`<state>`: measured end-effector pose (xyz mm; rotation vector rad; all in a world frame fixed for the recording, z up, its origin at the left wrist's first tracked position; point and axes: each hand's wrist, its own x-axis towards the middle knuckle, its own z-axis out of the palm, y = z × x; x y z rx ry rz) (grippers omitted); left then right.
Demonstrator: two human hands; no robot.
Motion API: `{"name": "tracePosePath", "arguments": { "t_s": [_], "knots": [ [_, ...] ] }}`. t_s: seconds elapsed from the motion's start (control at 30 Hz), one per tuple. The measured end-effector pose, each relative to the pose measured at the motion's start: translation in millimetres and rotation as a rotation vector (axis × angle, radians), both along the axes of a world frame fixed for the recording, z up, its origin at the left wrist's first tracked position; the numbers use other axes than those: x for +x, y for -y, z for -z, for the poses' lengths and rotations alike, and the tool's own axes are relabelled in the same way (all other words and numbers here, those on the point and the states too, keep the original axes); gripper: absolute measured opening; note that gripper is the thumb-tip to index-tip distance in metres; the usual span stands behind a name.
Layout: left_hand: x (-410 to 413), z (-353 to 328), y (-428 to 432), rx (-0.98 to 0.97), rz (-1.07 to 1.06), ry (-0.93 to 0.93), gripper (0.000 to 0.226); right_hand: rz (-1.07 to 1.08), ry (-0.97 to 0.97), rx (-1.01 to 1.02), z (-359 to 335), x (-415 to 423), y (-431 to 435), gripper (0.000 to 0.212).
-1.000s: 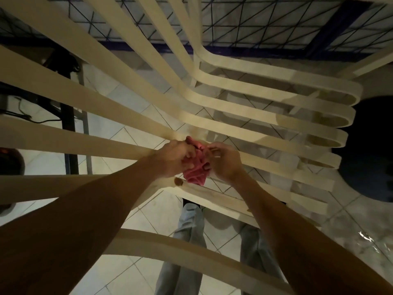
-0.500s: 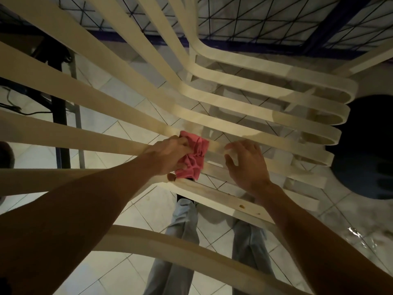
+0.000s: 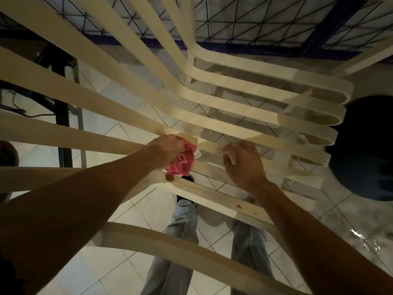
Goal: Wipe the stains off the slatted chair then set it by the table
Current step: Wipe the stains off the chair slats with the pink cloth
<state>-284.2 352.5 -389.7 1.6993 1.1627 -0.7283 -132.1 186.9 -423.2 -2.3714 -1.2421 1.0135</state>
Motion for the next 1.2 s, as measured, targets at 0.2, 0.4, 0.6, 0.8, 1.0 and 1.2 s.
{"name": "tracePosePath", "arguments": {
  "t_s": [0.2,0.4,0.6,0.8,1.0,1.2],
  "knots": [
    [11,5,22,-0.229,-0.258,0.103,0.021,-0.014,0.032,0.013,4,-4,3,0.024],
    [24,13,64,-0.312,-0.348,0.214,0.032,0.033,0.009,0.097,5,-5,2,0.035],
    [11,7,35,-0.368,-0.355,0.164,0.018,0.127,-0.102,0.099,1,4,9,0.019],
    [-12,2,0,-0.303,-0.393,0.056,0.024,0.179,-0.141,0.08,-7,14,21,0.028],
    [-5,16,5,-0.222,-0.564,0.031,0.018,-0.044,0.169,-0.118,-8,15,42,0.049],
    [6,19,34,-0.275,-0.5,0.101,0.017,-0.112,0.191,-0.107,-3,19,56,0.066]
  ]
}}
